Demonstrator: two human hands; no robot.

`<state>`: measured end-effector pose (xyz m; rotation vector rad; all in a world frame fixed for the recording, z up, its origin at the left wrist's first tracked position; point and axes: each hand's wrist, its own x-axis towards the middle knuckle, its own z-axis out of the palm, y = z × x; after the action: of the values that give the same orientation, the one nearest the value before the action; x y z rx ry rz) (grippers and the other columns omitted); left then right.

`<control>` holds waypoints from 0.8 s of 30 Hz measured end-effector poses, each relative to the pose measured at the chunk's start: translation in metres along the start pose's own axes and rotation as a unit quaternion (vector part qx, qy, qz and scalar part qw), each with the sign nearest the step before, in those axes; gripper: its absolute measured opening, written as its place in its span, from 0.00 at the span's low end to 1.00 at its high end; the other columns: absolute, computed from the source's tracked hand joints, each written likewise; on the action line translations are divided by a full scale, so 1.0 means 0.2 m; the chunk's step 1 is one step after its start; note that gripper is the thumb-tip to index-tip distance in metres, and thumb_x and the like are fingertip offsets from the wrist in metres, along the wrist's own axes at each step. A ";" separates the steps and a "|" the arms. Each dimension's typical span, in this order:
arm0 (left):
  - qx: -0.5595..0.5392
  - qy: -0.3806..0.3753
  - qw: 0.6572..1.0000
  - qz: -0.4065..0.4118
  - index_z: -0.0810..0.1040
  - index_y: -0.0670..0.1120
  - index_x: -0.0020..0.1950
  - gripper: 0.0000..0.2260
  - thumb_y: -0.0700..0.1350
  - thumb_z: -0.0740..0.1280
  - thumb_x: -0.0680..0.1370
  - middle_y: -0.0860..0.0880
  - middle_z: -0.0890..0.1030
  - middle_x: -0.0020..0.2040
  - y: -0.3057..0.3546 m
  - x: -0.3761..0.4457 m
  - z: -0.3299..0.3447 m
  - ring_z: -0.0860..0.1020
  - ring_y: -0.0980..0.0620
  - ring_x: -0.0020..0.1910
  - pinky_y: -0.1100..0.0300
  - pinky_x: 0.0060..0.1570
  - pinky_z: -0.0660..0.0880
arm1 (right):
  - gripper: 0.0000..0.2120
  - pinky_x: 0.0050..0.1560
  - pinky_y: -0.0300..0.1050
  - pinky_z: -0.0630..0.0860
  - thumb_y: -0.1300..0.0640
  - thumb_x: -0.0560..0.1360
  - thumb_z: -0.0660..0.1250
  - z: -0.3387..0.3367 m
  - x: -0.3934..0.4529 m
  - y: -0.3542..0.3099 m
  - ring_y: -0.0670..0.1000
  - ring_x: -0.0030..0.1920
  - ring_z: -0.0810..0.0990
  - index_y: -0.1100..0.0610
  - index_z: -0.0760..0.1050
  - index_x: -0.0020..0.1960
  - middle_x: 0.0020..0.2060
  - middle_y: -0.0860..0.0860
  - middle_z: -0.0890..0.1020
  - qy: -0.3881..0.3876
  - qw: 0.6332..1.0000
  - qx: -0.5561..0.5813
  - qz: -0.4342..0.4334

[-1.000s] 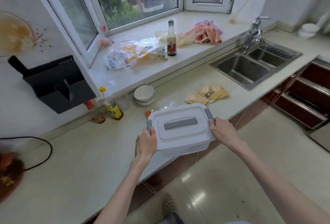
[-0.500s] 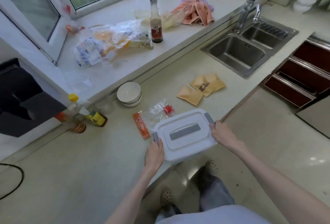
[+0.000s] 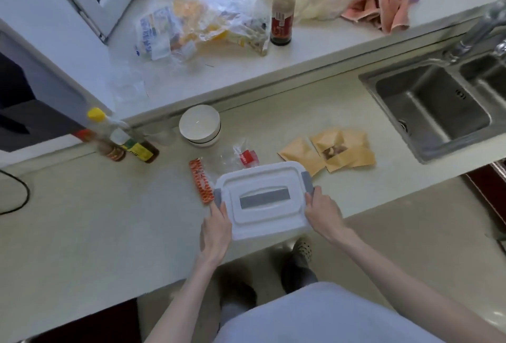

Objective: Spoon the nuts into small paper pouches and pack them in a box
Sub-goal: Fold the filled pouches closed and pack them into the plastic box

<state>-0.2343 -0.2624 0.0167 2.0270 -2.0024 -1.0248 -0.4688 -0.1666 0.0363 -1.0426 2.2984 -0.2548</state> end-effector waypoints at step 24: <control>-0.136 -0.010 0.989 -0.057 0.75 0.51 0.42 0.18 0.53 0.50 0.85 0.51 0.80 0.37 -0.14 -0.05 0.06 0.78 0.53 0.36 0.62 0.32 0.70 | 0.14 0.31 0.40 0.71 0.57 0.83 0.52 -0.05 0.19 0.22 0.49 0.31 0.73 0.58 0.70 0.41 0.33 0.53 0.75 -0.124 0.968 0.215 -0.029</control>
<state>-0.2155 -0.2449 -0.0041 2.0070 -1.6635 -1.2673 -0.5219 -0.1669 0.0106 -0.8618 1.8783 -0.5834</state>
